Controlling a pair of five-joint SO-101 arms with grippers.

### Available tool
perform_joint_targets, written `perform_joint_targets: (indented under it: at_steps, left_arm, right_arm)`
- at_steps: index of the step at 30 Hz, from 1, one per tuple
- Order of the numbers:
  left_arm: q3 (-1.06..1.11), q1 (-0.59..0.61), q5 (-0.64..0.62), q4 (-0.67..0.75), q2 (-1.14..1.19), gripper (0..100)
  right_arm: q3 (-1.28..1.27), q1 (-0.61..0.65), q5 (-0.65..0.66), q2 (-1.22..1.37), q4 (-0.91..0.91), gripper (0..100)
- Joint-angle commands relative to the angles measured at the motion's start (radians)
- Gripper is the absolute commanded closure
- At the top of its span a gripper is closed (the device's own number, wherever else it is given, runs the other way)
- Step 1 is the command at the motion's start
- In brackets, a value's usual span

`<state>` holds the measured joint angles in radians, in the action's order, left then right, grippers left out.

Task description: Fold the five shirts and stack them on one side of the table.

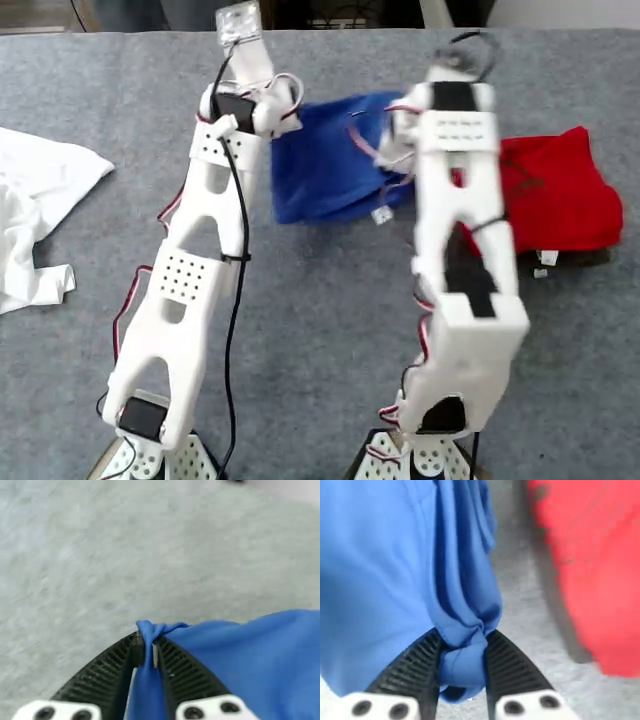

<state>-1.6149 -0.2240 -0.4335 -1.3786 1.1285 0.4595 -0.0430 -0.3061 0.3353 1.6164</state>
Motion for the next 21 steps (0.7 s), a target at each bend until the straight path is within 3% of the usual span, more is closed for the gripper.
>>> perform_joint_targets:
  at_steps: [1, 10, 17, 21]
  left_arm:
    - [-0.044, -0.061, 0.003, 0.078, -0.103, 97]
    - [-0.016, -0.265, 0.006, 0.261, -0.1, 97]
    - [0.236, -0.394, 0.006, 0.568, -0.101, 97]
    - [0.351, -0.429, 0.003, 0.735, -0.1, 97]
  right_arm:
    - [0.033, -0.107, 0.061, -0.171, 0.009, 98.5]
    - [0.033, -0.446, 0.238, -0.275, 0.017, 98.5]
    - [0.024, -0.652, 0.356, -0.266, -0.012, 98.5]
    - [-0.071, -0.715, 0.384, -0.196, -0.155, 98.4]
